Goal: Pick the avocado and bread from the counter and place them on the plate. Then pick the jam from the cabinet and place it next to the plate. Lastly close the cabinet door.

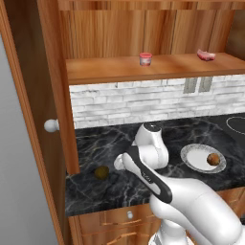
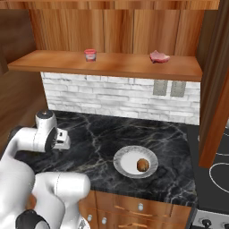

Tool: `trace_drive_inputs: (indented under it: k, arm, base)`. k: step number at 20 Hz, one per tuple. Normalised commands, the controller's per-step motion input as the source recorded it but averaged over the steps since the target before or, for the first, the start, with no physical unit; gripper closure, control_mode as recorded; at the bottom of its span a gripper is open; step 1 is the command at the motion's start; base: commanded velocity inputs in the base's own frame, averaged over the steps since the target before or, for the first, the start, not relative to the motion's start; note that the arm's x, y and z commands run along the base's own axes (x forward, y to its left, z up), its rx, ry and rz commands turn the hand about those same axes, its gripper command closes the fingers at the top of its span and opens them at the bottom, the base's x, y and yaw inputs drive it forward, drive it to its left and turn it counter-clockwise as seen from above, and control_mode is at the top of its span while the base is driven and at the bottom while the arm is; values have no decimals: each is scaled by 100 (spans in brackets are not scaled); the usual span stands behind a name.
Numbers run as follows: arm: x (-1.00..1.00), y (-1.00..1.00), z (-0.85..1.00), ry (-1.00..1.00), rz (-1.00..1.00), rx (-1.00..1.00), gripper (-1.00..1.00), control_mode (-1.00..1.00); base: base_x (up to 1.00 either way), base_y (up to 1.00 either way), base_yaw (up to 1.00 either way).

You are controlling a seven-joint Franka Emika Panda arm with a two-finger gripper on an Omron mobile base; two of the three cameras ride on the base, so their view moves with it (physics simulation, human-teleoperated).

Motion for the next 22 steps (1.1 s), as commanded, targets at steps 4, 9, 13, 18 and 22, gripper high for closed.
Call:
trace_drive_inputs:
  k: [4,9,13,18,22]
  arm:
    - [21,23,0,5,-15,0,-100,-100]
    - [29,18,2,5,-15,0,-100,-100]
    - [33,23,4,6,-20,1,-100,-100]
    - [35,27,0,8,-18,6,-100,-100]
    - [22,29,-7,10,-11,13,-100,-100]
  base:
    - [0,0,0]
    - [0,0,0]
    - [0,0,0]
    - [0,0,0]
    - [0,0,0]
